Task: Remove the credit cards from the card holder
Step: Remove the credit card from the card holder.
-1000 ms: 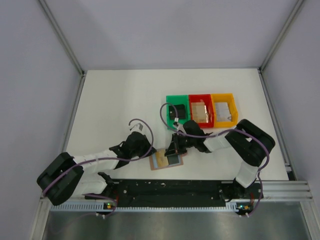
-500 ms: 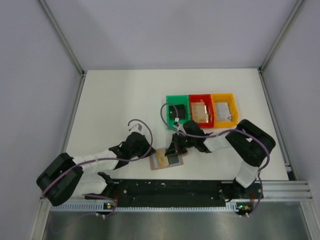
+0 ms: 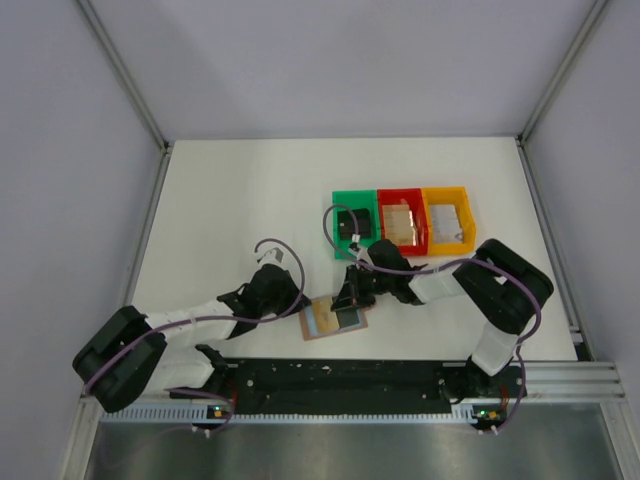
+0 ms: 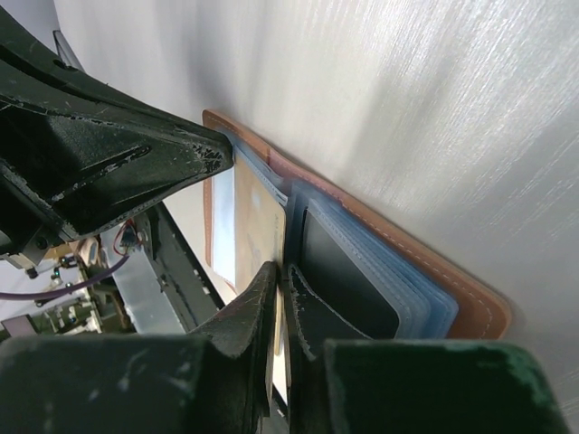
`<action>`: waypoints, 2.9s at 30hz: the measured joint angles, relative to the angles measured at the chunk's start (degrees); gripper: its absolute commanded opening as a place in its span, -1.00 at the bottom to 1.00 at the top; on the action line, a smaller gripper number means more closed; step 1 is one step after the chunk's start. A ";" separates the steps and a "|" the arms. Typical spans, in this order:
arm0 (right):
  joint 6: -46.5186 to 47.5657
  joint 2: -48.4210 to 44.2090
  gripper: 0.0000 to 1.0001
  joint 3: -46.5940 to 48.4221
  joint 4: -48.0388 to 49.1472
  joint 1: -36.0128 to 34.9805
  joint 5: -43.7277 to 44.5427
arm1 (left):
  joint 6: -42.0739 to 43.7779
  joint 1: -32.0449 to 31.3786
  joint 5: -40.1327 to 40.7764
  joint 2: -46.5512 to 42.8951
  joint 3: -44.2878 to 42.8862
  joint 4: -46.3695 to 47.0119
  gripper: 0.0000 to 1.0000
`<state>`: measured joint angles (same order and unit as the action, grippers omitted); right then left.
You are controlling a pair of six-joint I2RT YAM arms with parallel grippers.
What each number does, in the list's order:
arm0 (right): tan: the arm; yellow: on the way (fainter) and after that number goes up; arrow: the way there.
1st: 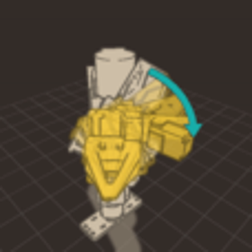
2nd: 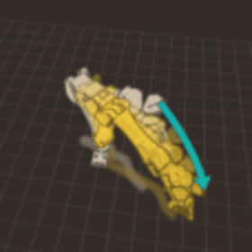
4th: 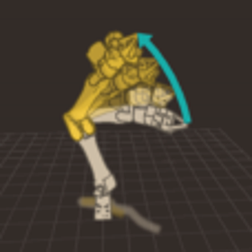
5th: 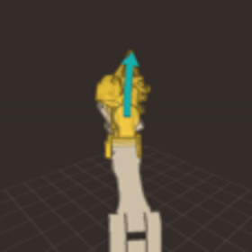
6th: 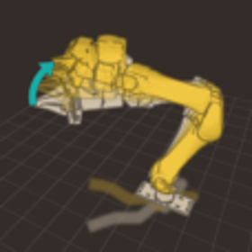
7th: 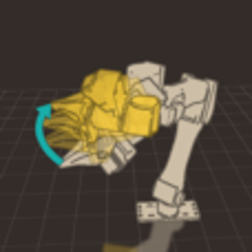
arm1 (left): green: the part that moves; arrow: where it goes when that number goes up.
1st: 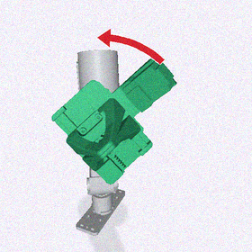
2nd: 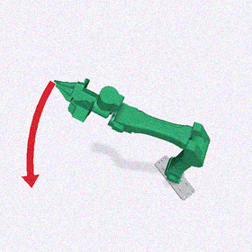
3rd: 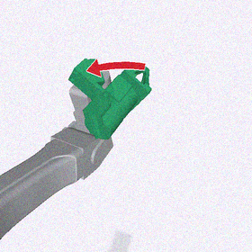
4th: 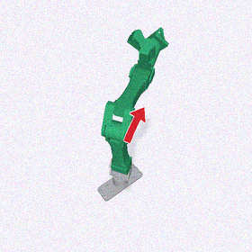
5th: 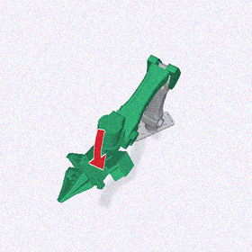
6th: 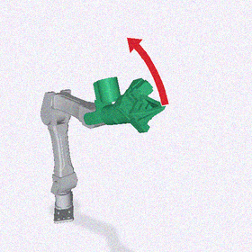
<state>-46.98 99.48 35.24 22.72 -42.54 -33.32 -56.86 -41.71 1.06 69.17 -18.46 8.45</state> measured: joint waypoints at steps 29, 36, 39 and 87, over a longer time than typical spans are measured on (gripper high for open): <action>0.00 0.00 -1.00 0.00 0.35 0.17 -0.39 | 1.31 0.09 -1.57 0.11 -1.07 -1.79 -0.77; 0.02 0.00 -1.00 0.00 0.35 0.33 -0.48 | 1.53 0.13 -2.34 0.63 -1.38 -1.29 -0.77; 0.02 0.00 -1.00 0.00 0.35 0.33 -0.55 | 1.62 0.11 -2.32 -0.22 -1.40 -1.68 -0.77; -2.60 0.00 -0.97 -2.64 5.60 1.79 -1.92 | 3.04 0.22 -1.62 4.83 -4.92 -1.86 -1.00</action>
<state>-49.58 99.48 32.60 28.32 -40.75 -35.24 -53.82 -41.50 -0.56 74.00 -23.38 6.59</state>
